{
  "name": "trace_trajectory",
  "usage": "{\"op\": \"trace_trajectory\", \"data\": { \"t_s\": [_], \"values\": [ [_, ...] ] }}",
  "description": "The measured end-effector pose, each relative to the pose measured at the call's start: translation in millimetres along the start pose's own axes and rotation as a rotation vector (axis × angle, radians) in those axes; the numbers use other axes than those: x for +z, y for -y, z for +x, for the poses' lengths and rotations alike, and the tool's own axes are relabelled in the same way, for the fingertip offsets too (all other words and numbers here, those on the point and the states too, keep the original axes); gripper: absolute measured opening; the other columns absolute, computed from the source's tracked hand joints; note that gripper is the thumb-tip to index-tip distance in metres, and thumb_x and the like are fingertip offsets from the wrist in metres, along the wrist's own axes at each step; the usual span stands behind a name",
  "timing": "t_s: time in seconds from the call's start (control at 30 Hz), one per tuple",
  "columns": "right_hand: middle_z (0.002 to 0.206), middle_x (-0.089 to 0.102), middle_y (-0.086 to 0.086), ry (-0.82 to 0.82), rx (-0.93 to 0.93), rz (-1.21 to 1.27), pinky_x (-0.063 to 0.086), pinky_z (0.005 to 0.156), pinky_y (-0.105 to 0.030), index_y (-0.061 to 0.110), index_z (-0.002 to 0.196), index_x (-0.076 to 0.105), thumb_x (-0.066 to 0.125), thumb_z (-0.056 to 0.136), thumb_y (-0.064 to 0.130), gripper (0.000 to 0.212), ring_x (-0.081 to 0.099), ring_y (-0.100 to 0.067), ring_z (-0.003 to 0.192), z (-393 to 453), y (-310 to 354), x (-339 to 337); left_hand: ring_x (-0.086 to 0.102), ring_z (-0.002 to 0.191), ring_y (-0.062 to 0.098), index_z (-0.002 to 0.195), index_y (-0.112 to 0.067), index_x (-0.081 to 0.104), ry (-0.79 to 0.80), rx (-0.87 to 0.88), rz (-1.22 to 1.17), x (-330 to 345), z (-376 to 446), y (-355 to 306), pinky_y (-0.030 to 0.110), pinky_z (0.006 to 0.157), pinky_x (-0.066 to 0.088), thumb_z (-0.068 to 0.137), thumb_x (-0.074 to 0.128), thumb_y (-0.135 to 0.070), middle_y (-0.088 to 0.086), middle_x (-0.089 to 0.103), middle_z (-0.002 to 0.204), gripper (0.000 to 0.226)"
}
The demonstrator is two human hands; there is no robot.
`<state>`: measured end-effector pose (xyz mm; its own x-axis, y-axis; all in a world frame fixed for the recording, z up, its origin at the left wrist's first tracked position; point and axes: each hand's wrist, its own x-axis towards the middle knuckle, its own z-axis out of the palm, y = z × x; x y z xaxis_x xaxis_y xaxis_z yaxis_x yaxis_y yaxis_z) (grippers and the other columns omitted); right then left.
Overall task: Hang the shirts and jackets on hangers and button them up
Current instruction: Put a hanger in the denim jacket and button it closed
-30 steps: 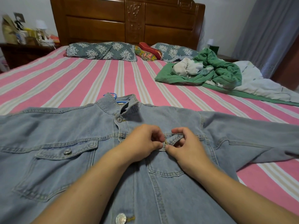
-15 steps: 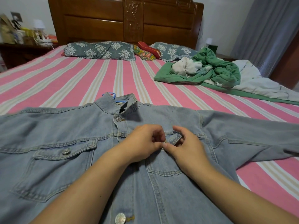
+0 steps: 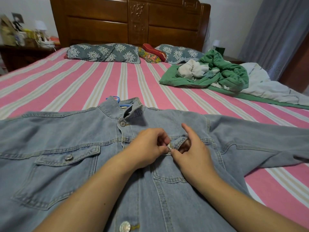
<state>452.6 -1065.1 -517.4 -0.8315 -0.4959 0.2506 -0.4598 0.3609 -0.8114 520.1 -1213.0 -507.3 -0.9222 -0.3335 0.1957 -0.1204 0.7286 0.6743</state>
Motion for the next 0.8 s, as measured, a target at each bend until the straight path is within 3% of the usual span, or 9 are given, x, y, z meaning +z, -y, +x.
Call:
{"op": "trace_trajectory", "data": {
  "t_s": [0.17,0.33,0.47,0.57,0.67,0.8],
  "values": [
    [0.069,0.059,0.005,0.027,-0.057,-0.074,0.042,0.063,-0.023,0.042,0.151,0.037,0.074,0.082,0.014,0.083,0.057,-0.006,0.067,-1.6,0.5,1.8,0.063,0.083,0.008,0.098,-0.025,0.071,0.003,0.073,0.120,0.8,-0.8,0.0,0.019,0.074,0.046,0.087,0.076,-0.016,-0.011,0.069,0.085,0.015],
    [0.068,0.056,0.004,0.012,-0.119,-0.080,0.045,0.064,-0.022,0.040,0.143,0.049,0.069,0.083,0.009,0.071,0.055,-0.008,0.066,-0.8,-4.3,1.7,0.059,0.096,0.017,0.106,-0.023,0.073,-0.019,0.254,0.303,-0.3,-2.4,0.8,0.032,0.085,0.046,0.090,0.069,-0.030,-0.005,0.072,0.099,0.018],
    [0.081,0.061,0.013,0.016,-0.093,-0.058,0.048,0.074,-0.025,0.034,0.130,0.063,0.071,0.086,0.014,0.048,0.054,-0.004,0.070,3.9,-7.9,3.1,0.061,0.090,0.017,0.101,-0.023,0.073,-0.074,0.261,0.283,1.2,-4.4,4.7,0.033,0.079,0.048,0.090,0.066,-0.036,-0.004,0.071,0.093,0.018],
    [0.084,0.067,0.014,-0.037,-0.007,-0.014,0.051,0.080,-0.030,0.032,0.106,0.073,0.075,0.085,0.025,0.022,0.061,-0.006,0.077,9.3,-10.1,2.6,0.059,0.077,0.011,0.089,-0.025,0.069,-0.116,0.220,0.206,4.4,-5.8,4.5,0.032,0.069,0.048,0.085,0.066,-0.035,-0.007,0.066,0.081,0.012],
    [0.071,0.065,0.007,-0.076,0.061,0.022,0.051,0.072,-0.034,0.031,0.081,0.067,0.078,0.082,0.022,0.014,0.060,-0.012,0.068,16.2,-15.8,1.8,0.057,0.074,0.011,0.083,-0.024,0.066,-0.167,0.227,0.182,5.1,-5.5,4.9,0.036,0.069,0.050,0.078,0.057,-0.031,-0.009,0.063,0.078,0.012],
    [0.061,0.055,0.007,-0.031,0.104,0.115,0.041,0.057,-0.025,0.025,0.084,0.066,0.078,0.081,0.011,0.018,0.049,-0.006,0.053,18.2,-17.9,1.1,0.057,0.080,0.009,0.090,-0.029,0.063,-0.069,0.207,0.194,7.3,-5.3,4.3,0.035,0.073,0.051,0.083,0.065,-0.042,-0.011,0.061,0.084,0.014]
  ]
}}
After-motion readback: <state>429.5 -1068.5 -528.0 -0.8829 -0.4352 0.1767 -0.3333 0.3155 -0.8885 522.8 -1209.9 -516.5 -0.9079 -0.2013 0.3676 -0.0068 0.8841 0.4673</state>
